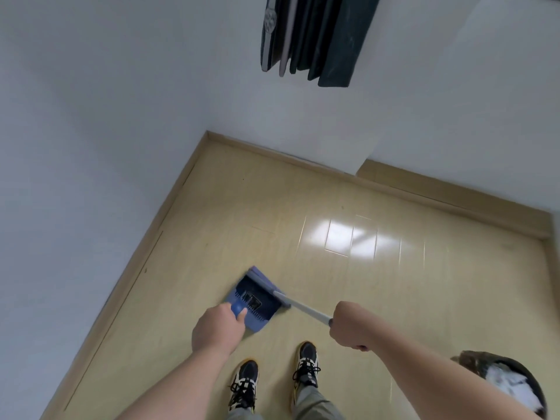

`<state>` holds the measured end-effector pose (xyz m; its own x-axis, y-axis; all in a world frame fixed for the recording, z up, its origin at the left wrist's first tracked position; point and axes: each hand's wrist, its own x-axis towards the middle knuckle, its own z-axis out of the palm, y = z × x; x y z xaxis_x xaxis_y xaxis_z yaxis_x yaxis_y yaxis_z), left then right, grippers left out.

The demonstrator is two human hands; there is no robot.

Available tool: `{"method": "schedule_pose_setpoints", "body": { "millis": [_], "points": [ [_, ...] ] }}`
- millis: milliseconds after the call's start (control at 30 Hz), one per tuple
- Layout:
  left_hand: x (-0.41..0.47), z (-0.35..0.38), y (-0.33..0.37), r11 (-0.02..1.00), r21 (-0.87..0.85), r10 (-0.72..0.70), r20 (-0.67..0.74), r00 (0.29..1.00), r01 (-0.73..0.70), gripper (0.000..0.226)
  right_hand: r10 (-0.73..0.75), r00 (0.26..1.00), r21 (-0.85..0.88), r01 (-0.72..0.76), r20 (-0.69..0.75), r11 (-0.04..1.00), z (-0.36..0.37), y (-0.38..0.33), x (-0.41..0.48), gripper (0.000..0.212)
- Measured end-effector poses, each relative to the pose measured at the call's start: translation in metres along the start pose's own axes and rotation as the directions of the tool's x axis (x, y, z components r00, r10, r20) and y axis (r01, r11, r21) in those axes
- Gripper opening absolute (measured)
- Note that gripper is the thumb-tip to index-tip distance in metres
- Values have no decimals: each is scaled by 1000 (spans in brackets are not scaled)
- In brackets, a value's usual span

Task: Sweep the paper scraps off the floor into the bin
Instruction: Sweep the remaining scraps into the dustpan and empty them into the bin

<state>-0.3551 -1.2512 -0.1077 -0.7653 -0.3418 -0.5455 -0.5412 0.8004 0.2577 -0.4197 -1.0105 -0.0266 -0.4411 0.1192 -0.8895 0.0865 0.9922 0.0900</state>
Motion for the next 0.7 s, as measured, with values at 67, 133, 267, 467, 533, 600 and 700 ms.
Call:
{"method": "schedule_pose_setpoints", "body": {
  "millis": [67,133,267,467,533,600,700],
  "points": [
    [-3,4,-6,1000,-19,14,0,1000,-14,35,70,996,82,-66,-49,994,-1,7,-14,14],
    [-5,4,-14,999,-35,24,1,1000,-24,35,109,992,175,-96,-69,980,3,14,-30,15],
    [-5,-2,-24,996,-52,69,6,998,-68,36,187,979,428,-136,-77,893,18,24,-53,21],
    [-19,-20,-6,978,-9,210,12,978,-210,52,262,964,835,-114,-37,539,58,40,-74,24],
    [-23,-28,4,962,15,273,8,962,-273,48,279,960,908,-89,-31,408,72,47,-83,25],
    [-26,-35,17,932,86,352,13,936,-352,44,306,952,958,-64,-26,279,84,56,-95,24],
    [-32,-44,40,880,153,452,27,892,-450,38,330,944,997,-42,19,64,96,68,-115,18]
  ]
}}
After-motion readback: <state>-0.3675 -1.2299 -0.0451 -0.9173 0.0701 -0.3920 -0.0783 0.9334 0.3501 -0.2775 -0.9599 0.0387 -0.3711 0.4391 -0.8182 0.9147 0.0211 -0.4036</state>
